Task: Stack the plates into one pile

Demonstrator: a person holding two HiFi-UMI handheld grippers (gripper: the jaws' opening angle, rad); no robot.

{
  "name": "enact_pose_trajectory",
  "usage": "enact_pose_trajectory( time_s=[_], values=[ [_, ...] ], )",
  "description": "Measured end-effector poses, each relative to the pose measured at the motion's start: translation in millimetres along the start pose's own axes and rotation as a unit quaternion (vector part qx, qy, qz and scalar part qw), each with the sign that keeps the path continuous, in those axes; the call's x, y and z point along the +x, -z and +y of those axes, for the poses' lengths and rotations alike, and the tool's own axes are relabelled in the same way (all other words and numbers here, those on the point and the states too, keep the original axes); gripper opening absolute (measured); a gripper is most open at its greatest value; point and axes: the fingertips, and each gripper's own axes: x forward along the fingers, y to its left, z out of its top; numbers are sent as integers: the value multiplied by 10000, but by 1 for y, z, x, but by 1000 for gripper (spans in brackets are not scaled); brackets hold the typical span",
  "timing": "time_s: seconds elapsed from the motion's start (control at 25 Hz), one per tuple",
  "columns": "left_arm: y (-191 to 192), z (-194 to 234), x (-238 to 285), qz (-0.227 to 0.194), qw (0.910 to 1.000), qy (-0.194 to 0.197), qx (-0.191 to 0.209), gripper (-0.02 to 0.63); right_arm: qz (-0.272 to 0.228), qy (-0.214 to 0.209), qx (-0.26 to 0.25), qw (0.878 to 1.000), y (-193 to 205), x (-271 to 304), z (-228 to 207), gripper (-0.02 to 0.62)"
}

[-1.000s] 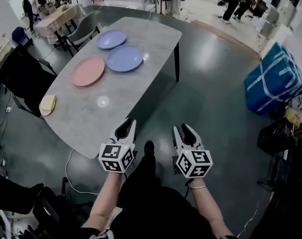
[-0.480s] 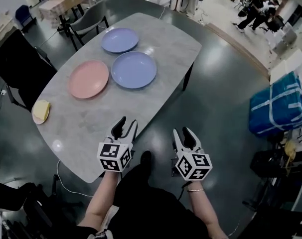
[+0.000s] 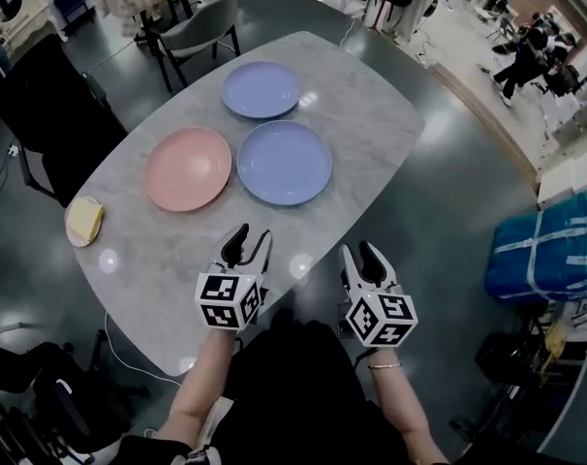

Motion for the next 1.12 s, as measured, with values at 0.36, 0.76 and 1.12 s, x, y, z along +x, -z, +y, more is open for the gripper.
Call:
enact_pose_trajectory(
  time_s=[0.36,0.76,1.12],
  values=[
    [-4,36,41,-11,9960,-820,-363,192,316,-625,-277,9972,-24,91,-18,147],
    [24,80,82,71,9701,-2002,-1371,192,989,-1514,-911,9793,-33,214,-41,148],
    [39,106,110,183,9394,-2740,-2053,190,1676,-1910,-1405,9569,-28,299,-55,153]
  ],
)
